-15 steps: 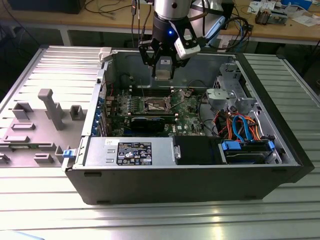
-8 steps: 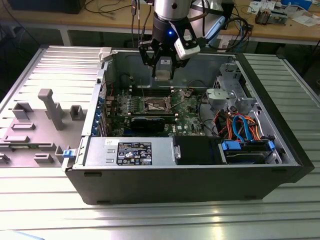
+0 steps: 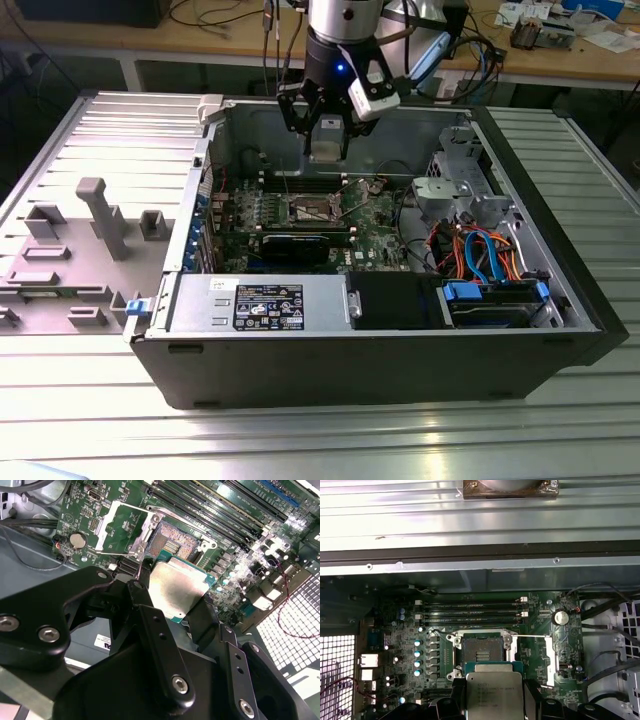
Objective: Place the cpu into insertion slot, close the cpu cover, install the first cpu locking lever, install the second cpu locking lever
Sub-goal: 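Place the cpu into insertion slot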
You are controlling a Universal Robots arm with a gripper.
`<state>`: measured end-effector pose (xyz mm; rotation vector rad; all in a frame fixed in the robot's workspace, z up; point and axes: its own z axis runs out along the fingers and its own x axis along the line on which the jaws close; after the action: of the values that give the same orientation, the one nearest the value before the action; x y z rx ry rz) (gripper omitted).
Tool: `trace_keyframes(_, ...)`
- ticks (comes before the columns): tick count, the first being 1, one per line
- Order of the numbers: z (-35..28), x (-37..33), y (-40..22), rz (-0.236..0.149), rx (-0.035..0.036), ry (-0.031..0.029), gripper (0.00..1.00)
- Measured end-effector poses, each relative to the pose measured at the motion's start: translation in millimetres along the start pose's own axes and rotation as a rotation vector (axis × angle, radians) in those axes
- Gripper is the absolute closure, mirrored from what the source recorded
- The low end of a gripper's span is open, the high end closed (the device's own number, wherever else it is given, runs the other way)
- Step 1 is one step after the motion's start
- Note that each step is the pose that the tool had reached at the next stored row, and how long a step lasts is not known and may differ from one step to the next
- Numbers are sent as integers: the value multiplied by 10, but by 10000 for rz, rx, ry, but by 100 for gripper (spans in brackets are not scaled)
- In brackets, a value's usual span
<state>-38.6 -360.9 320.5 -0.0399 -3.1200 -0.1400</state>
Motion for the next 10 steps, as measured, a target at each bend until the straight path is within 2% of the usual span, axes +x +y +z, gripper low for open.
trace_keyframes(10, 27, -1, -2, 0, 1, -1, 45)
